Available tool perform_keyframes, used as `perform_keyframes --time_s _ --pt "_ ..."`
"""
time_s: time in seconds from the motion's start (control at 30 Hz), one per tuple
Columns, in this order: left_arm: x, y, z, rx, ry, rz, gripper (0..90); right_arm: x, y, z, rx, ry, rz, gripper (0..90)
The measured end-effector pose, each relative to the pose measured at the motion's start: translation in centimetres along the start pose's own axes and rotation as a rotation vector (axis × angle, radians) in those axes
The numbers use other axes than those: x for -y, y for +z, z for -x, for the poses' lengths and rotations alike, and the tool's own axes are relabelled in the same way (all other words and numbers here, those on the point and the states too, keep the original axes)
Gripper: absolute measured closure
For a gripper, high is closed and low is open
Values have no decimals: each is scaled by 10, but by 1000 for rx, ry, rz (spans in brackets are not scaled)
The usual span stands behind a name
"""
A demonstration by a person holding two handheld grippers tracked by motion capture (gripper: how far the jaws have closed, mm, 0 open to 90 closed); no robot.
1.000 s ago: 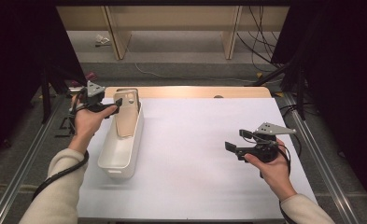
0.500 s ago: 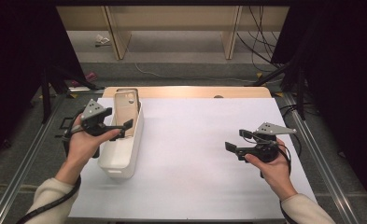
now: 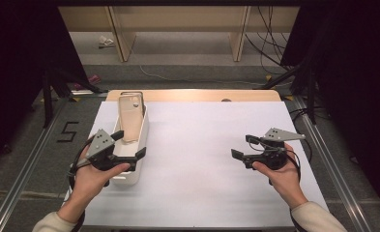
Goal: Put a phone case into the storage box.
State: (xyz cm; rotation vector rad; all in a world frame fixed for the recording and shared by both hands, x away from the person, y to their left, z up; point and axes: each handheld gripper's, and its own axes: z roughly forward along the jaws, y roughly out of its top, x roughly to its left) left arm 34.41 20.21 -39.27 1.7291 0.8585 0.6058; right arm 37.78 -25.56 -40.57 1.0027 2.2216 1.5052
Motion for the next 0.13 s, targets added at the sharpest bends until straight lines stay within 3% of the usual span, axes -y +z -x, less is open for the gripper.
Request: perform_keyframes --time_s 0.13 --pt "3 2 5 -3 34 -8 46 1 -2 -1 -6 -3 -1 164"
